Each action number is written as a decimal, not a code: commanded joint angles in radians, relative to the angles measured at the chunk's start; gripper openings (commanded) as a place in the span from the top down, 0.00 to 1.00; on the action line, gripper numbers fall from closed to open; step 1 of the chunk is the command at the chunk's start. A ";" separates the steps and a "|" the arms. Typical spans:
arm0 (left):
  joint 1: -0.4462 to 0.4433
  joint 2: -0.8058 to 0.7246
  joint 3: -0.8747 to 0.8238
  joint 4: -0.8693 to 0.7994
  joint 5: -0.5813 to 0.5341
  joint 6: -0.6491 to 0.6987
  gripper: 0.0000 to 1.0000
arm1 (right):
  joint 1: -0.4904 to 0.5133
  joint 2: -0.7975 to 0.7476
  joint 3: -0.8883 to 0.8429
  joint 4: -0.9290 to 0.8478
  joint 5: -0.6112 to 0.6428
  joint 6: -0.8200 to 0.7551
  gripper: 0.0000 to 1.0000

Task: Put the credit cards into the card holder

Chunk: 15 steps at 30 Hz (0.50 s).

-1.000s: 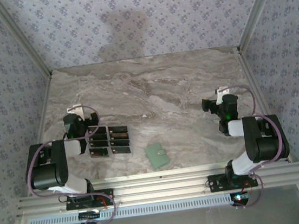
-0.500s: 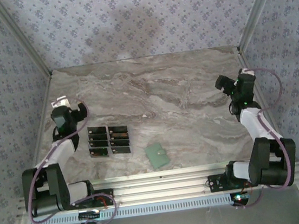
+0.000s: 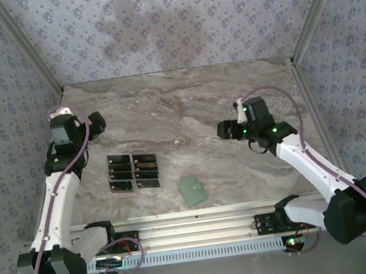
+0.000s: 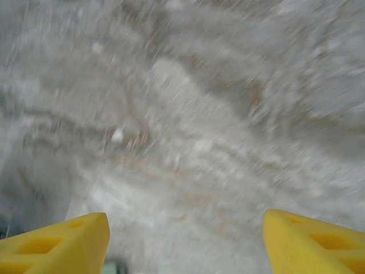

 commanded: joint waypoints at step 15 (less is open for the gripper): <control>-0.119 -0.278 -0.209 -0.284 0.025 -0.228 0.00 | 0.529 0.302 0.203 -0.022 0.133 0.207 0.26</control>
